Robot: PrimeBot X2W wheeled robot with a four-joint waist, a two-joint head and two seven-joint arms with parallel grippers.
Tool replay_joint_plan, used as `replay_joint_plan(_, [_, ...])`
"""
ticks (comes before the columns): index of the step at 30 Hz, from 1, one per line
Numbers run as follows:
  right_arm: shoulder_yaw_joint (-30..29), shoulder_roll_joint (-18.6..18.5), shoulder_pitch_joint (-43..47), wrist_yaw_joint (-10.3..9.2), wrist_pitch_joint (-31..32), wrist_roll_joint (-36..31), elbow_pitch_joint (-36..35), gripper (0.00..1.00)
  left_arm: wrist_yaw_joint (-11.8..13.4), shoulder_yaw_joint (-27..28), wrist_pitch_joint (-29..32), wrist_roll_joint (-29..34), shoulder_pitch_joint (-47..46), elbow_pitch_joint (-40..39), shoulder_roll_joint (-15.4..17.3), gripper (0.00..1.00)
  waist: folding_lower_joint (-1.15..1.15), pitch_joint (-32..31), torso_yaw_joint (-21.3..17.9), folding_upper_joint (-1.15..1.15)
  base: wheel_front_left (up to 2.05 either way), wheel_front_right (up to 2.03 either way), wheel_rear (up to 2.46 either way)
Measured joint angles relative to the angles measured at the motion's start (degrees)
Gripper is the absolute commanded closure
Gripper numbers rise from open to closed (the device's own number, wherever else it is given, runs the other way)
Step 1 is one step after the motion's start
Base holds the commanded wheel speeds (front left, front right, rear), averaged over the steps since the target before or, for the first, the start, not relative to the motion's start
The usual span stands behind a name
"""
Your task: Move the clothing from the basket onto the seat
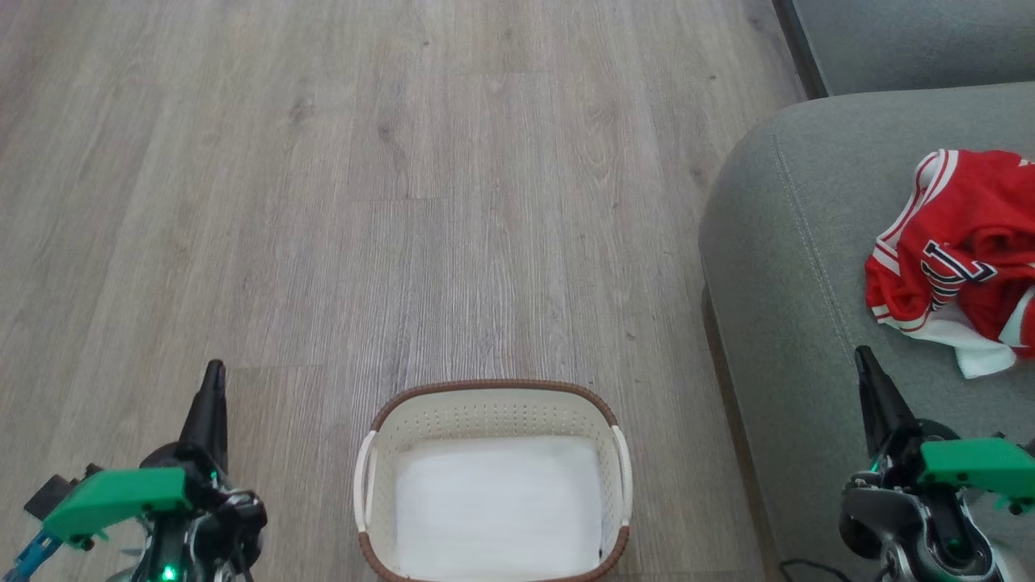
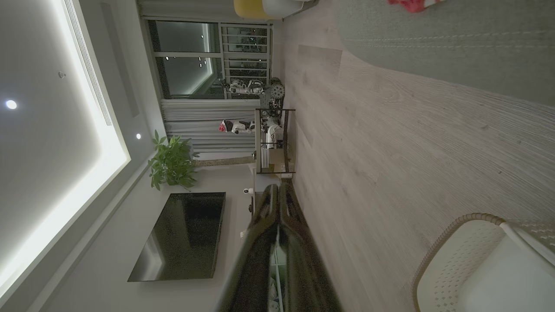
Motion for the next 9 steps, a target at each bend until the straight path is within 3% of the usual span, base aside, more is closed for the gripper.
replay_joint_plan(9, [-0.1,0.1,0.0,0.0,0.1,0.0,0.0,1.0,0.0,0.0,0.0,0.0,0.0,0.0,0.0,1.0,0.0,0.0,0.0,0.0,0.0,0.0,0.0])
